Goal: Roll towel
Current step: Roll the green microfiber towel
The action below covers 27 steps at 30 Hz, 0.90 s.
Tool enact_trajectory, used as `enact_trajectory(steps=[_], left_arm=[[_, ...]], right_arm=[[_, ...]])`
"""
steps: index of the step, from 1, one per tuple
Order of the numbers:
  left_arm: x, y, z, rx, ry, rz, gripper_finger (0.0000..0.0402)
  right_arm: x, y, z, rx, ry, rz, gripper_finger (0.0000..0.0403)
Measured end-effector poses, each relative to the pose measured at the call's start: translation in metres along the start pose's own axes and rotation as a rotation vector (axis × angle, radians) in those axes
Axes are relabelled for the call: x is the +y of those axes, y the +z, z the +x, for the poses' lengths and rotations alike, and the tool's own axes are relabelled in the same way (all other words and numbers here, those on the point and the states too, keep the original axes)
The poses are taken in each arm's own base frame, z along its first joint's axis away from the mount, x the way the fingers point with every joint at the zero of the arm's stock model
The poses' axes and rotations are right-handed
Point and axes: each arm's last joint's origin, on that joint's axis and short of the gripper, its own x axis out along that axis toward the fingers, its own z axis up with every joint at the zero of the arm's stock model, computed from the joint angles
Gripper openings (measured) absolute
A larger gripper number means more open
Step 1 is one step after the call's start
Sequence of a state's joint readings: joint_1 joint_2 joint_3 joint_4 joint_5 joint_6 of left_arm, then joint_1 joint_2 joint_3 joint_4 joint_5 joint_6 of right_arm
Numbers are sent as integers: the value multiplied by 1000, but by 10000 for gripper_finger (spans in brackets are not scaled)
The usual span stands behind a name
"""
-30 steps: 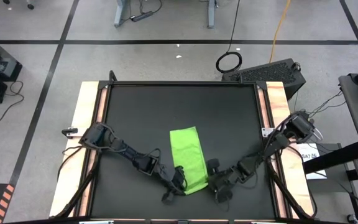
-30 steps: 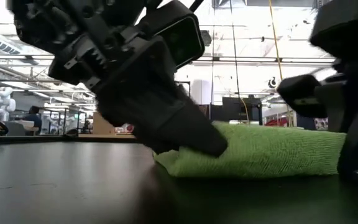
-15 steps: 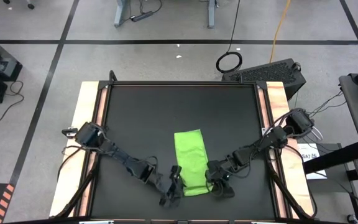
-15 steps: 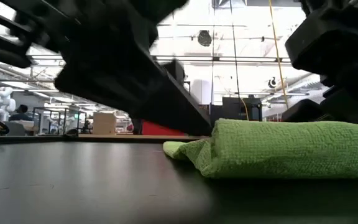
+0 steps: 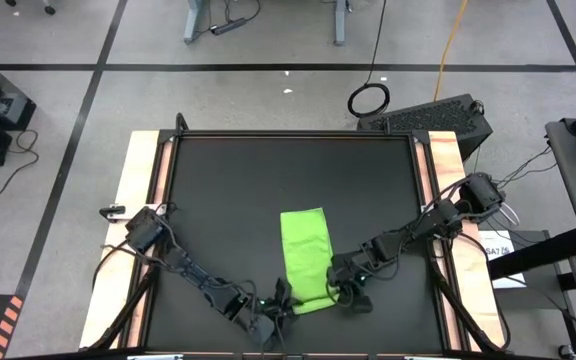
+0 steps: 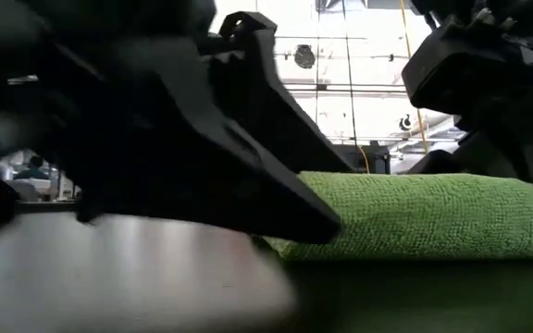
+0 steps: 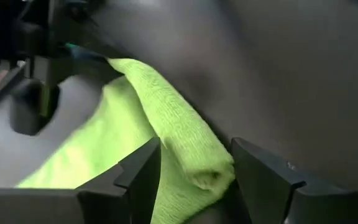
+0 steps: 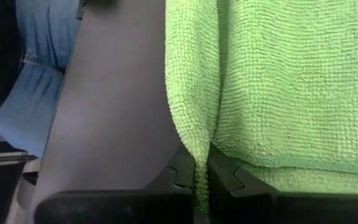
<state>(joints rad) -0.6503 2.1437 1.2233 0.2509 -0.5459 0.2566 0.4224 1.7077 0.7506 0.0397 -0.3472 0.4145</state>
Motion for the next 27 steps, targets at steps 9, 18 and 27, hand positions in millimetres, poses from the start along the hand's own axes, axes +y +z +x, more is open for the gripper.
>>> enact_trajectory(steps=[9,18,27], left_arm=[[-12,10,17,66,11,91,201],[-20,6,11,119,66,142,200],[-18,-6,13,205,-4,103,200]], right_arm=[[-3,2,-1,-8,-3,52,0],[-2,3,-2,-17,2,72,0],[-5,5,-3,-21,21,103,0]])
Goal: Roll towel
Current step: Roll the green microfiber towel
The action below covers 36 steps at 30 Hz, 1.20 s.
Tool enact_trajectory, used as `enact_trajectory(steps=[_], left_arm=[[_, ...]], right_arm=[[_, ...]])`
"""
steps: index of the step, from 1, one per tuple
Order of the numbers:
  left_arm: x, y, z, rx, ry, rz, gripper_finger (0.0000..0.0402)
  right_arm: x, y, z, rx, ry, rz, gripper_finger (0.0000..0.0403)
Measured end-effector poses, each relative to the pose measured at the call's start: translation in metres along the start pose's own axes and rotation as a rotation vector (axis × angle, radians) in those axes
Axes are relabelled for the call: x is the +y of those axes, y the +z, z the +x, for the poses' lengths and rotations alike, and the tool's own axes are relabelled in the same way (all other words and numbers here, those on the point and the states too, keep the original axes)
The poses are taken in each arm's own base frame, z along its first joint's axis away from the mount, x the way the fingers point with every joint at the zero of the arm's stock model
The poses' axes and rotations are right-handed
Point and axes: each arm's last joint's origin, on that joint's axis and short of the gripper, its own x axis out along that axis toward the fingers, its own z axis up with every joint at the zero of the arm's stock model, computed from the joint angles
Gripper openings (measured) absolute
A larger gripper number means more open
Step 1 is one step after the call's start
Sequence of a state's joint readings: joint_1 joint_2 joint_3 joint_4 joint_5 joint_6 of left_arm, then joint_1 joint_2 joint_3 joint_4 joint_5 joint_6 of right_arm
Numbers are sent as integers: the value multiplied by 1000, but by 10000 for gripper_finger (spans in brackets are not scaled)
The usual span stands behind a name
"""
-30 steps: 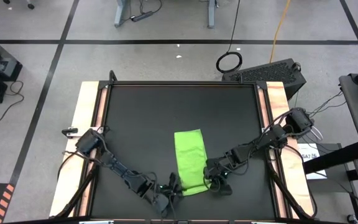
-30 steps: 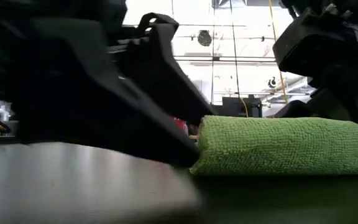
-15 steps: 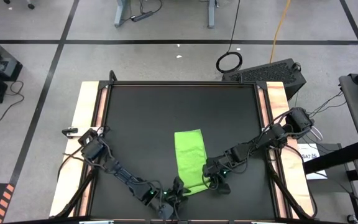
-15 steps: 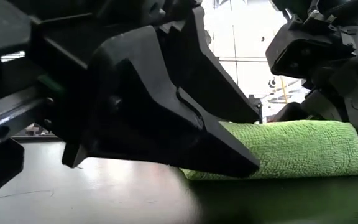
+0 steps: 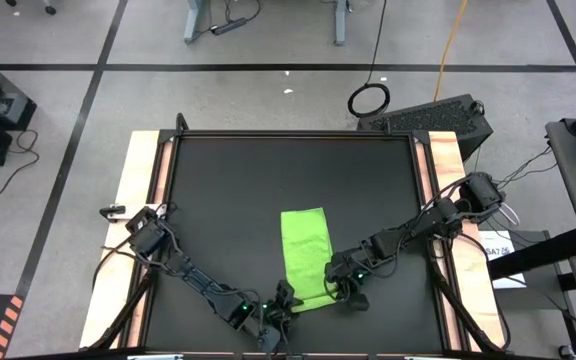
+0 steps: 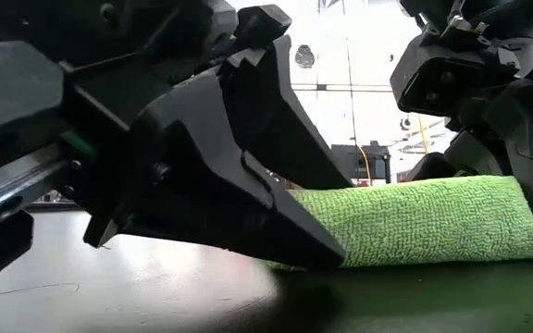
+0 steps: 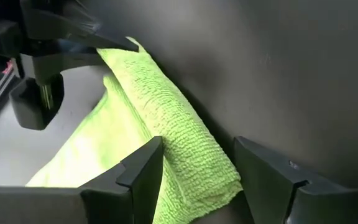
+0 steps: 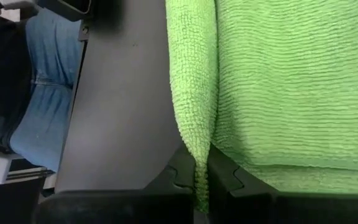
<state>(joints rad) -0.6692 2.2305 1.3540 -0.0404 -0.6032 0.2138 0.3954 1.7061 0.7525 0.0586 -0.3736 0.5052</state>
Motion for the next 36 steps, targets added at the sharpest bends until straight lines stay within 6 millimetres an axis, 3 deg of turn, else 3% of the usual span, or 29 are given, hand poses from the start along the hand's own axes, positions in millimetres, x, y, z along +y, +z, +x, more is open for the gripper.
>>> enact_trajectory(steps=[8,19,27,36], left_arm=[[1,-7,0,62,10,-41,176],[8,-10,6,73,-45,-82,14],[13,-11,10,71,-107,-138,7],[26,-12,15,67,-188,-282,6]], right_arm=[[1,2,0,-15,17,9,0],[1,3,0,-21,34,22,0],[2,3,0,-18,38,18,26],[5,0,0,-3,27,-68,128]])
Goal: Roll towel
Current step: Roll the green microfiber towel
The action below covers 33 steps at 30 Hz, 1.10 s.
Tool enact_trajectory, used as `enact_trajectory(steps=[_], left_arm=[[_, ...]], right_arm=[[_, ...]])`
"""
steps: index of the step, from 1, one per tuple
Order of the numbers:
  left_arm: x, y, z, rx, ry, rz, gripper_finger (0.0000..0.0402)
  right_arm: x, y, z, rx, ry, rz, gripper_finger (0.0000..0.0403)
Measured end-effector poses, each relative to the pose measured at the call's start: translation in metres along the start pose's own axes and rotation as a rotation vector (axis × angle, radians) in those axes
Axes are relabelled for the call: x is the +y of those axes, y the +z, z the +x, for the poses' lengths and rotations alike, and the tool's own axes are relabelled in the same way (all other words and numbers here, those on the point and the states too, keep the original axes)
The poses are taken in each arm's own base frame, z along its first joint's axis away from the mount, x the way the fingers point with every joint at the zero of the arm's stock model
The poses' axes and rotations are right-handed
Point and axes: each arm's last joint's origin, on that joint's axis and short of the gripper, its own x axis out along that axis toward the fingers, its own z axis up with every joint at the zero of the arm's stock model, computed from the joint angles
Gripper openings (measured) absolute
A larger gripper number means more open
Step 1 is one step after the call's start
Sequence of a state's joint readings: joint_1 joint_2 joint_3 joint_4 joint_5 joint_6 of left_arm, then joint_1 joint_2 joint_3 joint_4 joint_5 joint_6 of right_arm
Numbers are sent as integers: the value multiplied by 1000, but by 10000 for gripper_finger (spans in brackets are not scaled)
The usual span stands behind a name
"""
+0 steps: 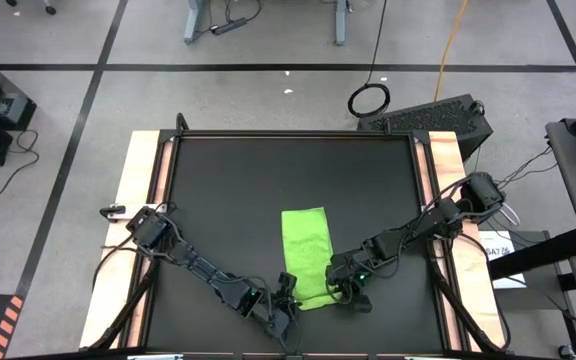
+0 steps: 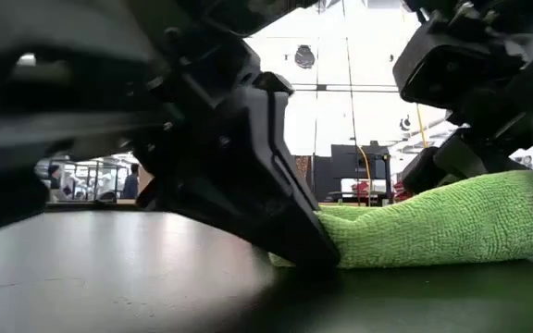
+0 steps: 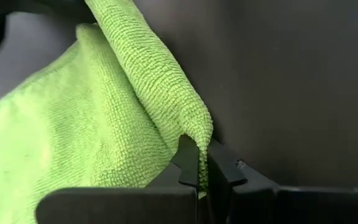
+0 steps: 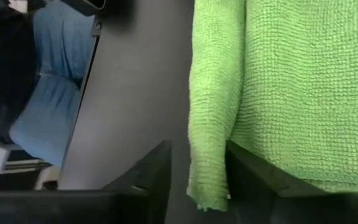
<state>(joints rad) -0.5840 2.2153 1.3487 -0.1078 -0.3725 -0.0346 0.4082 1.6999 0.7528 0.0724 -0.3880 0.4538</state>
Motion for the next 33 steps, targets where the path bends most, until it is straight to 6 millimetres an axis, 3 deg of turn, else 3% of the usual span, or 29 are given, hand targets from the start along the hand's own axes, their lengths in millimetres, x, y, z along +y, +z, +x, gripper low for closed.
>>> enact_trajectory(steps=[7,14,17,22,29,33], left_arm=[[9,3,4,-15,-123,-70,6],[21,6,9,-35,-243,-134,6],[25,7,10,-35,-276,-163,5],[32,8,13,-47,-338,-208,5],[41,9,16,-44,-406,-264,5],[47,8,17,-36,-444,-306,5]], right_arm=[[13,-3,-22,-19,-143,-85,187],[41,-7,-59,-128,-298,-262,196],[55,-14,-65,-150,-375,-368,196],[71,-30,-53,-123,-446,-513,196],[81,-47,-9,-99,-495,-663,196],[88,-55,5,-110,-609,-745,196]])
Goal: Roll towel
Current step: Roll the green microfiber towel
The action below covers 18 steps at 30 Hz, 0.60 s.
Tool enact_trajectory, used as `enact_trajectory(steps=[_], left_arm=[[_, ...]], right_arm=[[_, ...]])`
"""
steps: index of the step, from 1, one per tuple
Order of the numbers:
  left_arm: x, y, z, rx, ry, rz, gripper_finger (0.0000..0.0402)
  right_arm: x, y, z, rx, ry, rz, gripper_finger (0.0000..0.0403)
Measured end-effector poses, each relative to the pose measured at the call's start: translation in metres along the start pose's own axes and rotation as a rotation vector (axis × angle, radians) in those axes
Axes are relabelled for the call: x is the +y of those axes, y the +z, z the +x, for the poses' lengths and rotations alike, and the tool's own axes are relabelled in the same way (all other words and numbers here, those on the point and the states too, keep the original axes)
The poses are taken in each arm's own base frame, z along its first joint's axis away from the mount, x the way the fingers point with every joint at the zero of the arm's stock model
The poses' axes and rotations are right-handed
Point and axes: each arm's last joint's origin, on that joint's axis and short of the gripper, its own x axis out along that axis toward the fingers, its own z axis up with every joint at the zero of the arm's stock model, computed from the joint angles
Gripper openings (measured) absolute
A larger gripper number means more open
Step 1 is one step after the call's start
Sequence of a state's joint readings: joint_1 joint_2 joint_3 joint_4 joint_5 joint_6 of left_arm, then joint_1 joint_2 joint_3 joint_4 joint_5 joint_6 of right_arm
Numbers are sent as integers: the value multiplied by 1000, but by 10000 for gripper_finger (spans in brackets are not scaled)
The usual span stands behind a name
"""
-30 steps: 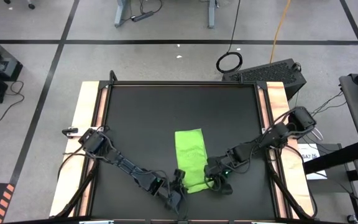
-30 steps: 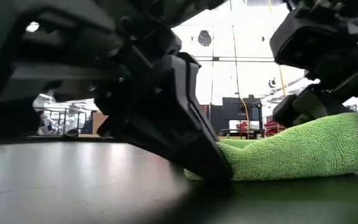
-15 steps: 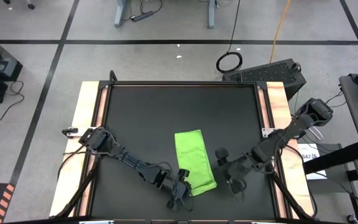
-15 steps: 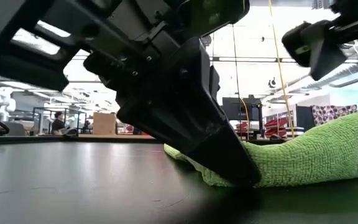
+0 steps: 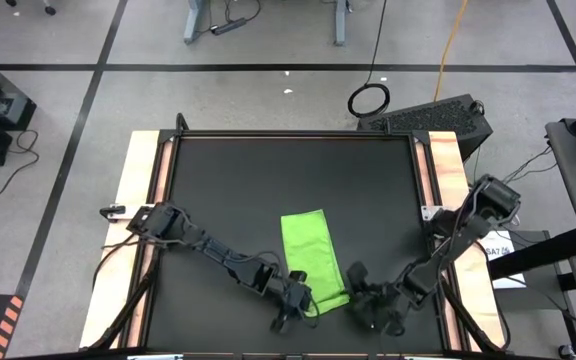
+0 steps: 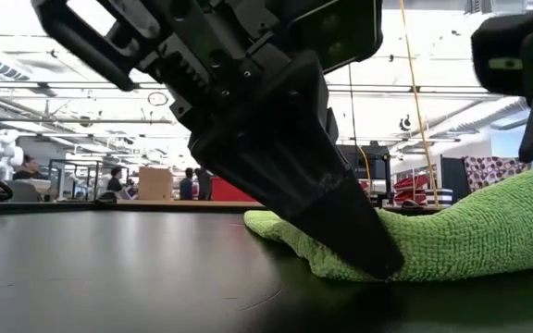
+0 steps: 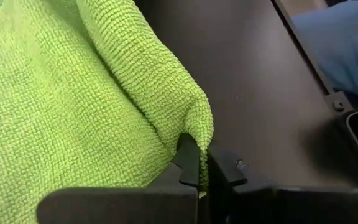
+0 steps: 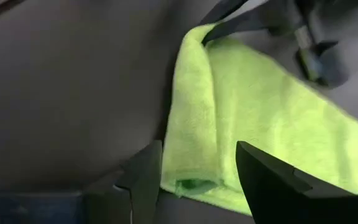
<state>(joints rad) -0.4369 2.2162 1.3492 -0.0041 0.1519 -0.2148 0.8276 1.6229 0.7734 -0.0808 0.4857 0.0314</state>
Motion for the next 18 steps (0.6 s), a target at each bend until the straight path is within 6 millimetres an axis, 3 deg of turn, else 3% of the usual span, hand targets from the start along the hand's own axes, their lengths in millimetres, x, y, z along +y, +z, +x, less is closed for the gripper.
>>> enact_trajectory(steps=[9,18], left_arm=[[12,3,-2,2,-74,-85,5],[16,7,-3,-27,-119,-93,5]], right_arm=[[22,-1,6,3,-60,-80,196],[31,-11,20,50,-85,-122,196]])
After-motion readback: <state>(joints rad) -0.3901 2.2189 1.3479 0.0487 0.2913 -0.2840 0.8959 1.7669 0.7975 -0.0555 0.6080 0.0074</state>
